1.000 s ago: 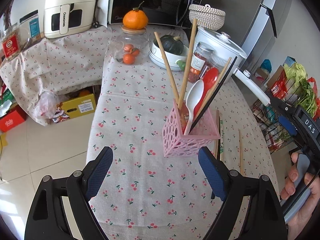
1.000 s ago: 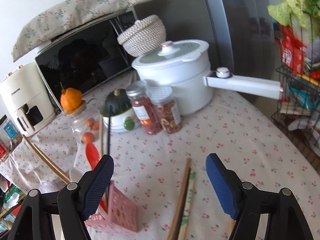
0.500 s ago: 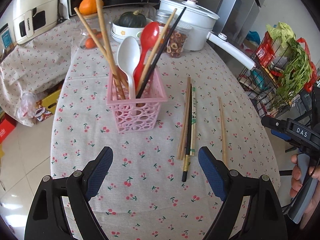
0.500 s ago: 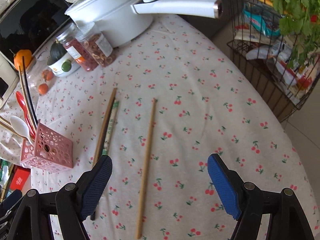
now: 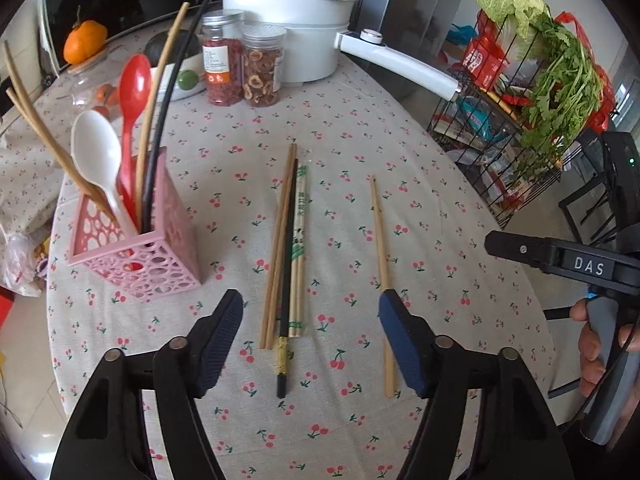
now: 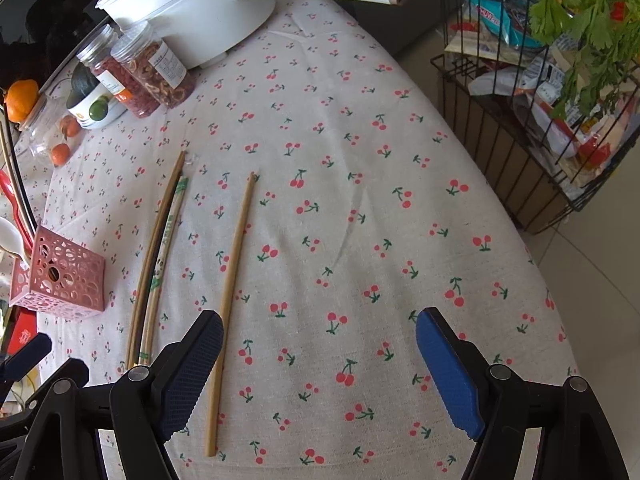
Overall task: Organize utensils
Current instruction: 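Move the left tool to the pile and grasp the paper-wrapped chopsticks, then lift the wrapped chopsticks with the left tool while the right tool grasps a wooden chopstick, then drop the wrapped chopsticks into the holder with the left tool while the right tool carries its chopstick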
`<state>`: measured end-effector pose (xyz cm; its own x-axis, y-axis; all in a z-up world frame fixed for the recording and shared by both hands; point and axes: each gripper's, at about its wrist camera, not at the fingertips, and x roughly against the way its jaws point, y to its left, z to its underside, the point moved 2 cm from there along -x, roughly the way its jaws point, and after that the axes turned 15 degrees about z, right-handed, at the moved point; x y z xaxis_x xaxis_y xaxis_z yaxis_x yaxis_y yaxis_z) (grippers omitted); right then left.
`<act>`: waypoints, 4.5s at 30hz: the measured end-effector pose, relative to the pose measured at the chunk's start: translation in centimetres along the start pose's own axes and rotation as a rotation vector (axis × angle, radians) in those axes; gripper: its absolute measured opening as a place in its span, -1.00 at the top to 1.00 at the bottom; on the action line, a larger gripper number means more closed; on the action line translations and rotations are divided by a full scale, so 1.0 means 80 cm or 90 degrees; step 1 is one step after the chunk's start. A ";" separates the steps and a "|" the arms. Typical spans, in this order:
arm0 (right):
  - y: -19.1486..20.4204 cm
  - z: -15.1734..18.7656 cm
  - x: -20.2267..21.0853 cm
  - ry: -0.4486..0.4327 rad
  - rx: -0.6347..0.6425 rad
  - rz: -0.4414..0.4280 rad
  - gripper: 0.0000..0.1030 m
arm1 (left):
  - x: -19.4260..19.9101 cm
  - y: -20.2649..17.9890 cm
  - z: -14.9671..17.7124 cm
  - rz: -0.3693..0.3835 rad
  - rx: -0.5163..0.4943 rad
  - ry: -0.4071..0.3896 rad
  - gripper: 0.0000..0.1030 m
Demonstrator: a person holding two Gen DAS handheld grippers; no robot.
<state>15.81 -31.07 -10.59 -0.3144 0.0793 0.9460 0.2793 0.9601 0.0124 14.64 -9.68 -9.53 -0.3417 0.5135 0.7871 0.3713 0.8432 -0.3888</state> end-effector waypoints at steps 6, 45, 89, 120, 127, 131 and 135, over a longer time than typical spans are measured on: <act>-0.004 -0.015 -0.019 0.021 0.001 -0.002 -0.62 | -0.043 -0.003 -0.039 -0.011 -0.014 0.026 0.49; -0.016 -0.035 -0.050 0.061 -0.010 -0.040 -0.62 | -0.181 0.029 -0.112 -0.055 0.029 0.163 0.76; 0.098 -0.037 -0.090 0.054 0.049 0.003 -0.37 | 0.107 0.042 0.002 0.107 -0.023 -0.172 0.86; 0.094 -0.014 0.106 -0.244 0.063 -0.099 0.90 | 0.252 0.055 0.004 0.042 -0.082 -0.385 0.91; 0.101 -0.007 0.159 -0.320 0.066 -0.148 0.90 | 0.272 0.088 -0.009 -0.041 -0.059 -0.434 0.91; 0.109 -0.008 0.165 -0.325 0.065 -0.164 0.90 | 0.247 0.107 -0.017 -0.061 -0.048 -0.393 0.91; 0.117 -0.009 0.165 -0.321 0.067 -0.180 0.90 | 0.210 0.128 -0.025 -0.084 -0.029 -0.339 0.91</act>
<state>14.91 -21.21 2.27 -0.7633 -0.0908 0.6396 0.0388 0.9818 0.1857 14.45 7.23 0.66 -0.7730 0.4240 0.4719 0.3291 0.9039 -0.2733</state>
